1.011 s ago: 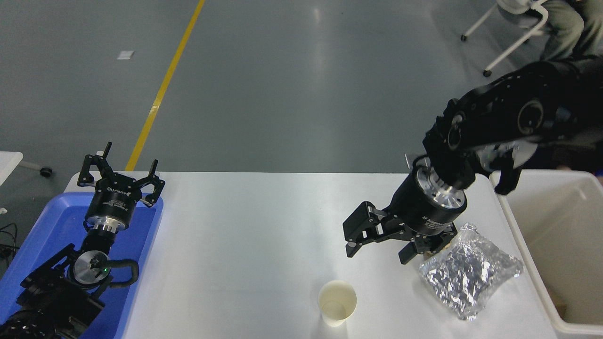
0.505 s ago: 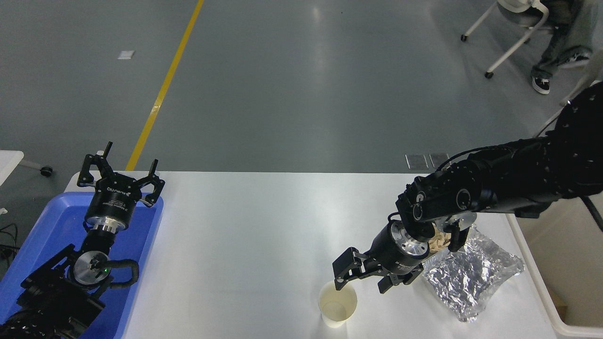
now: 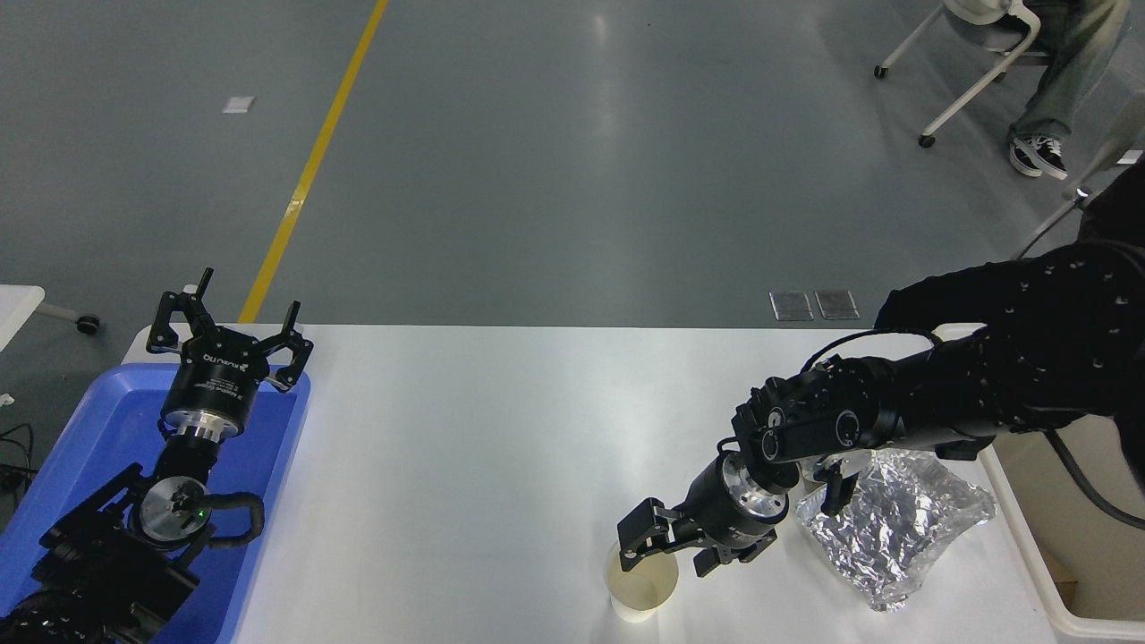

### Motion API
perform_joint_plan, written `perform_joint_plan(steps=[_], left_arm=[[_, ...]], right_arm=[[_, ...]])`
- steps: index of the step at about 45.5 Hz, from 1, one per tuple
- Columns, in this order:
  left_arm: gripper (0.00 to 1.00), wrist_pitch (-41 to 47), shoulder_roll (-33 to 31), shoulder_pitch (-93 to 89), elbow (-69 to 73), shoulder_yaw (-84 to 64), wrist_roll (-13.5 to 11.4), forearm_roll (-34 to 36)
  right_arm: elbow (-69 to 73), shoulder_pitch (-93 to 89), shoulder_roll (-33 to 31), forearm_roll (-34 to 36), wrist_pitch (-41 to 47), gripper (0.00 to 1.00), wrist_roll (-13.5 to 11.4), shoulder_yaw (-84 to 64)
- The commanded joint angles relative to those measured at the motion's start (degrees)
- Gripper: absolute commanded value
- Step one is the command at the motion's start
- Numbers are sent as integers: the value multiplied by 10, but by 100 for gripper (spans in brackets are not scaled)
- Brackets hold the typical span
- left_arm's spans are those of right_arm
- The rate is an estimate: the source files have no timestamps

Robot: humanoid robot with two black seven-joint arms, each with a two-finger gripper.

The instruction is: Pick up paper cup place in dustbin

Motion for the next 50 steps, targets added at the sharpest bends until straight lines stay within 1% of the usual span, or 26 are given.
perform_joint_plan(steps=[1, 4, 31, 38, 42, 50], left_arm=[[100, 0, 0, 0, 0, 0, 0, 0], [100, 0, 0, 0, 0, 1, 0, 0], [100, 0, 0, -1, 0, 1, 1, 1], [100, 0, 0, 0, 0, 1, 1, 1], [100, 0, 0, 0, 0, 1, 1, 1], [100, 0, 0, 0, 0, 1, 1, 1]], right_arm=[[-18, -14, 2, -65, -10, 0, 22, -5], [-18, -15, 2, -65, -12, 0, 26, -6], [-18, -11, 2, -65, -11, 0, 25, -20], [2, 47, -3, -57, 0, 0, 24, -34], [52, 127, -24, -46, 31, 0, 24, -52], [184, 334, -126, -31, 111, 0, 22, -58]])
